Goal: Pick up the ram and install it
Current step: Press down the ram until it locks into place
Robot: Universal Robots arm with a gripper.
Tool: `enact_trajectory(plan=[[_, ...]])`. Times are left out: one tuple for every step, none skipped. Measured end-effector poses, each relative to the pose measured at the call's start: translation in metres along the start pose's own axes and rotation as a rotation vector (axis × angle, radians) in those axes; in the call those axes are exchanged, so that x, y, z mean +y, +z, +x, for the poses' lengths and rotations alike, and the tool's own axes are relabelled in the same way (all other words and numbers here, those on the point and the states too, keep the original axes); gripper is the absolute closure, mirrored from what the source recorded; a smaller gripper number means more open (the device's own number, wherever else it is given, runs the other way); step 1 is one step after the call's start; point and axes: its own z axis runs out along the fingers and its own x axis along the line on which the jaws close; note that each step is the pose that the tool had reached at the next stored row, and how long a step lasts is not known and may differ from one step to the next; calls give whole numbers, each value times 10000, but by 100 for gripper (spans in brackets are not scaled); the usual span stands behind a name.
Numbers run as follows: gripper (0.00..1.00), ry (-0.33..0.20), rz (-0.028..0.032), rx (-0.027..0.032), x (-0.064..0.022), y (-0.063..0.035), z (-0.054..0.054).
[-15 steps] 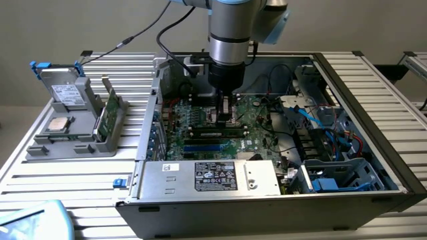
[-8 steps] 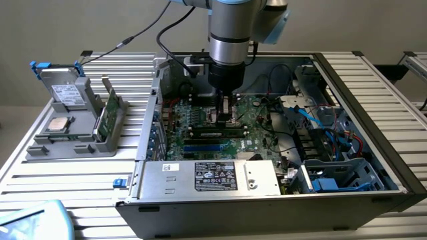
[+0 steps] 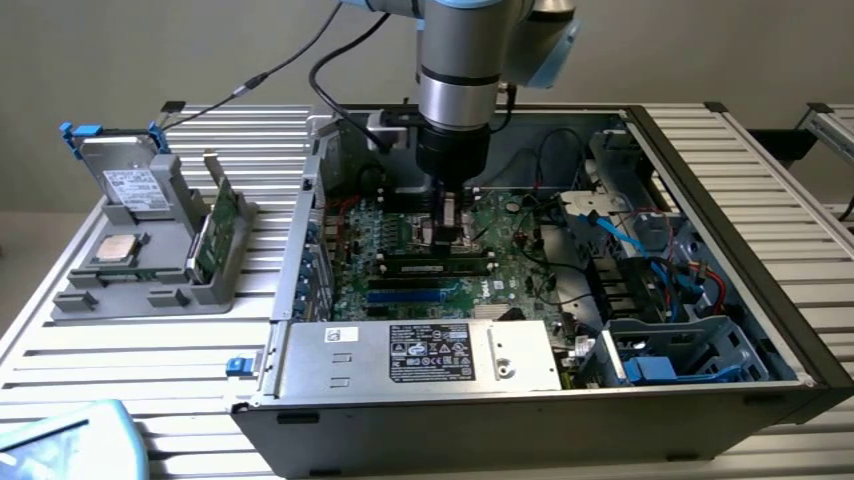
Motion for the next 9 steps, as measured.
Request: enact_trajectory(plan=[[89,127,-17,-5,0,0,0],[89,264,-36,-10,0,0,0],[89,392,-53,-15,0,0,0],[89,538,-73,-20,0,0,0],[89,667,-90,-26,0,0,0],[89,803,-109,-30,0,0,0],[89,938,-127,-35,0,0,0],[89,1069,-145,-40,0,0,0],[89,1204,-163,-45,0,0,0]])
